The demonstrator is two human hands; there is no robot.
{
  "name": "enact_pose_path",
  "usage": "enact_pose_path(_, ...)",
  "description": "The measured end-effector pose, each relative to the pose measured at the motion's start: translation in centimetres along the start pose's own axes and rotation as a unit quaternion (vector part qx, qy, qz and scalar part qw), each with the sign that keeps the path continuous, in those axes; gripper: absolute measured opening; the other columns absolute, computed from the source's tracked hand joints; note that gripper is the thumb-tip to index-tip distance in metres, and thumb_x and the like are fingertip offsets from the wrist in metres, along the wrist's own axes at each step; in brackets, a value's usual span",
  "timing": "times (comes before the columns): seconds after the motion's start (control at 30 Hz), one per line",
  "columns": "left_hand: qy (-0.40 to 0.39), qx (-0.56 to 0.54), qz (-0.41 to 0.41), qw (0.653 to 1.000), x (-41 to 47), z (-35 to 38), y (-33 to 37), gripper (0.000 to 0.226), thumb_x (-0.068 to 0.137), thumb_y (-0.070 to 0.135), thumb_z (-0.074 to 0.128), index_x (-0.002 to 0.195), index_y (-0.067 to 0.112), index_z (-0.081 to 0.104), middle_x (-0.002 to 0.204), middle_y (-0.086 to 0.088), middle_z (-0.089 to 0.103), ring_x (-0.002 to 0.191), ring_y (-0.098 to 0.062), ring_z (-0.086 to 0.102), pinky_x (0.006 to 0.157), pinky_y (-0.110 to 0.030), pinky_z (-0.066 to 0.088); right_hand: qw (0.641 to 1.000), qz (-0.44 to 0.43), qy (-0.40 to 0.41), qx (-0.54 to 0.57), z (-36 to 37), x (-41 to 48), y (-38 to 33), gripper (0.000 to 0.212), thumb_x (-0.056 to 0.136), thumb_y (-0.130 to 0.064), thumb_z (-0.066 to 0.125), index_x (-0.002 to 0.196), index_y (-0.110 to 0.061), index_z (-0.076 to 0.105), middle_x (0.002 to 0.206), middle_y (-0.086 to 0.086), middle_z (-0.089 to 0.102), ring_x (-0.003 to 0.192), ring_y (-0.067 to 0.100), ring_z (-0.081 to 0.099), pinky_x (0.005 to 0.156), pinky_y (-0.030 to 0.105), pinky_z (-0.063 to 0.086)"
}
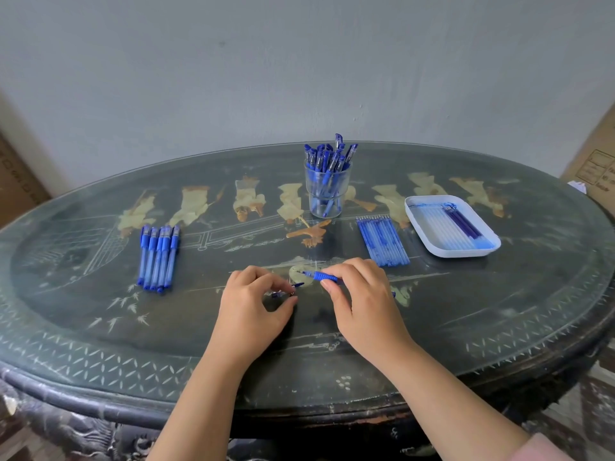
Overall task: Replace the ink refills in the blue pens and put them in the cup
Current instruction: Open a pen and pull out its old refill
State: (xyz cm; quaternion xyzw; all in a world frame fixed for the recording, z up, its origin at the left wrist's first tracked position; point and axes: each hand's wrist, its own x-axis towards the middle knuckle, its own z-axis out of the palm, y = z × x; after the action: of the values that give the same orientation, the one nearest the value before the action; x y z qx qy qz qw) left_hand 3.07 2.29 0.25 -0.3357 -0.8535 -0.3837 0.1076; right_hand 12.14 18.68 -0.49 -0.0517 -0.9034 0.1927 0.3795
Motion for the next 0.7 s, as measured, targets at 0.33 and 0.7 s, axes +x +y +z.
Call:
enact_pose_path(0.33, -0.010, 0.001, -0.029, 1.000, 0.13, 0.08, -0.25, 0.016, 0.072, 0.020, 0.083, 0.082, 0.027, 0.073, 0.087, 0.017, 0.054, 0.091, -0.014, 0.049, 0.081, -0.007, 0.030, 1.000, 0.000, 0.000, 0.000, -0.04, 0.01, -0.05, 0.024, 0.096, -0.029, 0.049, 0.099, -0.014, 0.067, 0.096, -0.002, 0.063, 0.087, 0.017, 0.054, 0.077, 0.032, 0.050)
enact_pose_path(0.7, 0.004, -0.045, -0.038, 0.998, 0.15, -0.29, 0.06, 0.019, 0.073, 0.023, 0.083, 0.087, 0.028, 0.072, 0.093, 0.014, 0.058, 0.091, -0.006, 0.048, 0.083, -0.004, 0.031, 0.998, 0.035, 0.020, 0.058, -0.87, 0.50, -0.57, 0.025, 0.095, -0.031, 0.050, 0.104, -0.016, 0.068, 0.095, -0.008, 0.064, 0.086, 0.014, 0.056, 0.078, 0.035, 0.049)
